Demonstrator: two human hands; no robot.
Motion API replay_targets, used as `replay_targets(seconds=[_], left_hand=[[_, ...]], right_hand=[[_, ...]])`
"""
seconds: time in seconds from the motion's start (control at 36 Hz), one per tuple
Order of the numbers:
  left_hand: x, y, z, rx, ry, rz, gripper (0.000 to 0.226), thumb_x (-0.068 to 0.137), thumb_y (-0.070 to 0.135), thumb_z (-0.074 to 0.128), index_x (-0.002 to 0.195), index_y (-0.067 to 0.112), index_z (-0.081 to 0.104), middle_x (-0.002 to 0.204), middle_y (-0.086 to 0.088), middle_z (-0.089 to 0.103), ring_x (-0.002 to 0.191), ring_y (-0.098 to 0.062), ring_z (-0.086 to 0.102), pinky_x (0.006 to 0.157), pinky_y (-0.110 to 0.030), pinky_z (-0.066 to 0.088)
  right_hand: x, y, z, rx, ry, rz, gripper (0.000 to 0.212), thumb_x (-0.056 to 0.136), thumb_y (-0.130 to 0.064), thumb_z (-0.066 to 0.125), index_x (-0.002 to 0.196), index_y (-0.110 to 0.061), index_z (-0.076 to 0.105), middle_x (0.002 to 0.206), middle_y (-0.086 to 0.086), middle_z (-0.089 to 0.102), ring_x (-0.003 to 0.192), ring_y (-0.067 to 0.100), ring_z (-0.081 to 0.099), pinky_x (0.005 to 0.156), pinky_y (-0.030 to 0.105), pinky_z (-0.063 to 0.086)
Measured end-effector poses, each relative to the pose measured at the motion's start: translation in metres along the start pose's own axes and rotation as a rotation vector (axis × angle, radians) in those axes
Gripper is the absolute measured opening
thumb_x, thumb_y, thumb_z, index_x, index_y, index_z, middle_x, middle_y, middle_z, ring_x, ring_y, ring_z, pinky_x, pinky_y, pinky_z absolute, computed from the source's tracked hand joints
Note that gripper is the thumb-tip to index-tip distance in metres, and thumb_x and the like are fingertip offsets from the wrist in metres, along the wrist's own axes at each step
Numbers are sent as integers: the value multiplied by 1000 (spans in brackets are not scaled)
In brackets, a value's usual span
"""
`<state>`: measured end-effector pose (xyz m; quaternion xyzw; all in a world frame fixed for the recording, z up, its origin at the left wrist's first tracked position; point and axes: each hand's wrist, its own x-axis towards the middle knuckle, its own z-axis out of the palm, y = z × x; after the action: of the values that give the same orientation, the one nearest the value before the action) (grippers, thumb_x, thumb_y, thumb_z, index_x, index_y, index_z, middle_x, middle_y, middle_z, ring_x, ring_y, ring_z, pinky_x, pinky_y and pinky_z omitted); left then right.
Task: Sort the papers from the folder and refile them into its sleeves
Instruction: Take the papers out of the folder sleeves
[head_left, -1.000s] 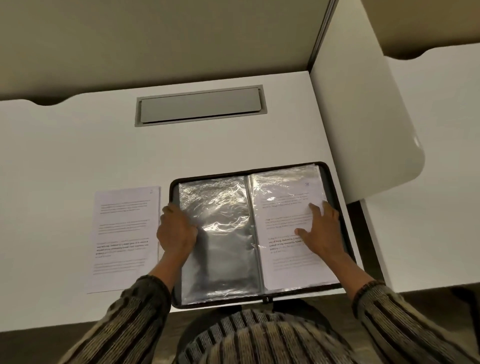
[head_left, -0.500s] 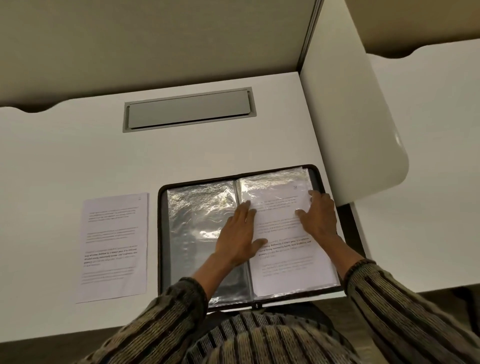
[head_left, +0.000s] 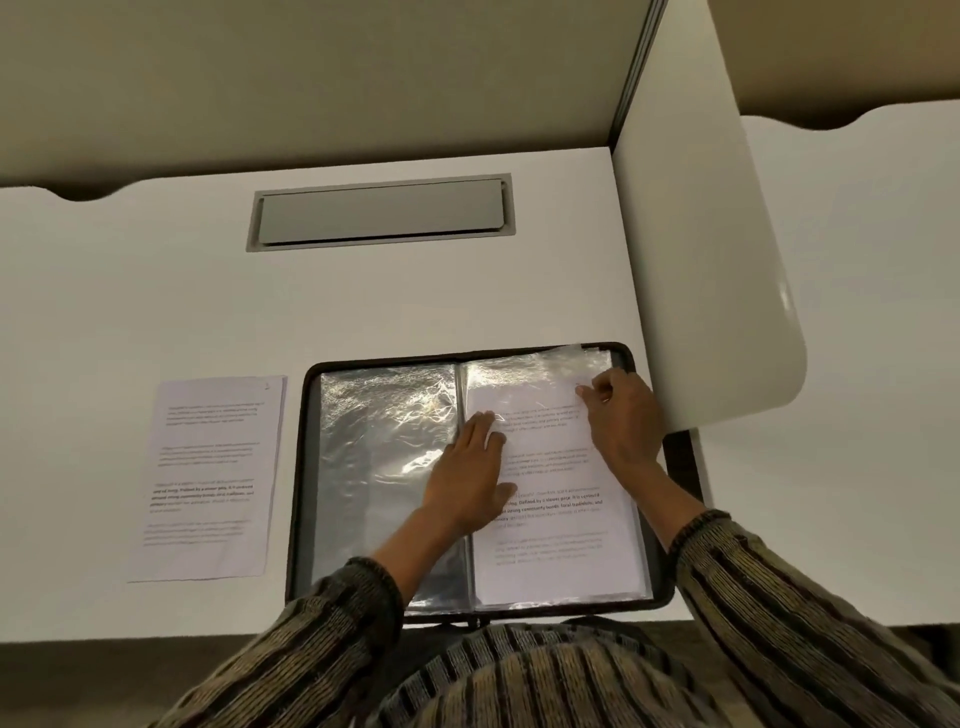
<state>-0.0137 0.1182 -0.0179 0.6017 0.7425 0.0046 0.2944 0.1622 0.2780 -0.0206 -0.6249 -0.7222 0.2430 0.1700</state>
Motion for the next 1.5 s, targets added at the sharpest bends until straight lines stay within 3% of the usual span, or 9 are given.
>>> replay_targets(seconds=[0.22,0.33,0.42,0.56,0.75,0.92,1.08,1.25,1.5], left_hand=[[30,25,-22,-333,163,-258,45,93,55,73,117,17,68,126,1,60,118,-18,55,97,-41,50],[45,36,-43,-597,217,-408,56,98,59,66,92,3,73,90,-9,76,80,-19,68,72,-31,47],[53,42,-55,-901,232,-487,75,97,68,61,89,-5,75,78,-14,78,71,-22,77,74,-40,64],[64,48,-73,-1299,127,-644,77,94,71,63,94,-5,74,82,-20,77,68,-29,70,63,-35,60],[71,49,-74,-1378,91,-737,18,101,9,61,95,-4,72,85,-21,75,74,-29,66,55,-28,57],[71,44,-65,-1505,159,-751,26,101,22,74,103,-4,76,98,-19,80,71,-21,71,62,-28,63],[68,48,-56,-1704,157,-812,27,105,27,67,99,2,76,89,-11,80,76,-21,75,71,-33,63],[64,50,-52,-1786,167,-867,25,108,21,60,101,3,76,95,-10,82,78,-18,74,72,-31,62],[63,46,-47,-1720,201,-795,23,105,18,64,95,2,77,91,-12,82,79,-21,74,77,-33,62]], right_hand=[[-1,1,-14,29,-2,-100,27,99,-20,72,126,-16,74,103,3,75,84,21,70,67,28,51],[-9,3,-23,-29,13,-233,3,98,-22,71,101,-21,70,94,-4,69,82,17,65,56,26,44],[-11,8,-22,19,30,-263,11,91,-25,78,95,-21,69,104,-7,55,95,11,53,62,25,43],[-13,12,-20,95,-87,-308,23,87,-33,84,91,-22,64,102,-6,54,92,8,53,60,17,45],[-5,8,-23,246,-252,-220,24,82,-35,89,88,-28,66,99,-11,59,90,9,63,68,36,61],[13,-25,-35,437,-531,31,56,82,-70,74,117,-26,66,107,-8,71,100,8,68,81,26,56],[38,-58,-28,333,-590,119,73,72,-92,62,111,-31,66,108,-5,76,104,12,68,91,38,55],[63,-89,-28,145,-748,45,62,70,-60,90,112,-21,68,109,-2,70,89,18,73,83,41,65],[84,-126,-21,-201,-955,-128,59,76,-19,93,126,-19,61,120,5,60,86,21,72,77,37,66]])
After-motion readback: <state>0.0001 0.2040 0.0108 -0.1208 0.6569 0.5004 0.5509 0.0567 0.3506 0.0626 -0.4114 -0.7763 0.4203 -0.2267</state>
